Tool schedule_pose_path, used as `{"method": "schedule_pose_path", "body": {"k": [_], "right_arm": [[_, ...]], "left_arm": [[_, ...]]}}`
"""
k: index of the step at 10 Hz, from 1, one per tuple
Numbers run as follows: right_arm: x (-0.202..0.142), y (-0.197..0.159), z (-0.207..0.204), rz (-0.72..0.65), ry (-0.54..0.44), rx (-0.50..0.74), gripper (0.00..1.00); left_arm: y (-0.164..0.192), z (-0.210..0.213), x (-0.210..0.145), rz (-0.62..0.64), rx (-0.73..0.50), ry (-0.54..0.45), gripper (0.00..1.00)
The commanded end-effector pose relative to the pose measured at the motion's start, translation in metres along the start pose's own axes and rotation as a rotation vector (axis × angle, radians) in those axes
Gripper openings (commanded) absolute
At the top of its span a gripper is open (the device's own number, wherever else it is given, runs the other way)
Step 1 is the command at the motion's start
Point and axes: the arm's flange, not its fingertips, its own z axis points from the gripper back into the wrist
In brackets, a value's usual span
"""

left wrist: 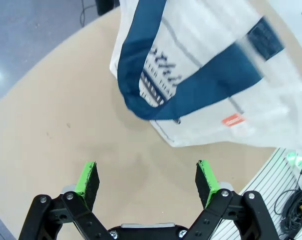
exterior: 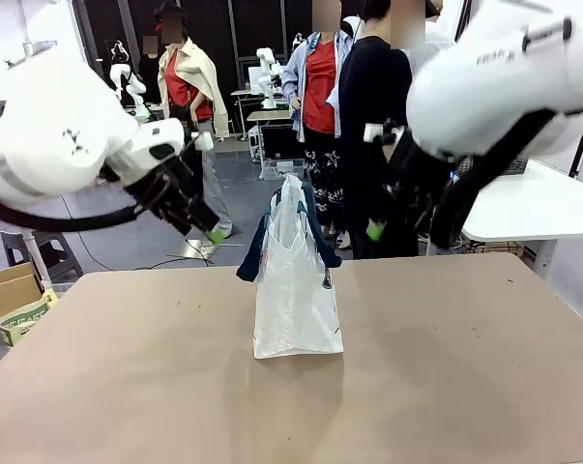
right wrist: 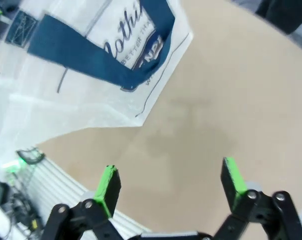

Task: Transfer purchased items from the store into the shopping bag.
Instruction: Open the Reusable shopping bag in the center of the table.

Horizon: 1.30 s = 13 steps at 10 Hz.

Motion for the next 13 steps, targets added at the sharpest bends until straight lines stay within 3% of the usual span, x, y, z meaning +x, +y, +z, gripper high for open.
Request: {"method": "schedule_pose_path", "body": {"k": [1,3,4,5,7,11,13], "right_arm": [[0.034,0.008,0.017,-0.007,0.024,-0.044,1.00],[0.059,0.008,0.032,0.023,0.013,-0.061,1.00],[0.032,0.007,0.030,0.004,-0.011,-0.027,1.00],[0.032,0.007,0.030,0.004,-0.011,-0.027,1.00],[0.032,0.007,0.030,0.004,-0.011,-0.027,1.00],[0.113,0.007,0.034,-0.138,0.060,0.037,1.00],[0.159,0.005,0.026,-0.172,0.109,0.046,1.00]], "left_arm": [[0.002,0.009,0.029,-0.016,-0.022,0.006,1.00],[-0.005,0.019,0.051,-0.048,-0.054,-0.007,1.00],[-0.002,0.018,0.044,-0.096,-0.049,-0.003,1.00],[-0.009,0.022,0.042,-0.035,-0.022,-0.013,1.00],[-0.011,0.021,0.048,-0.057,-0.025,-0.009,1.00],[-0.028,0.021,0.095,0.168,-0.086,0.092,1.00],[-0.029,0.007,0.106,0.216,-0.116,0.101,1.00]]}}
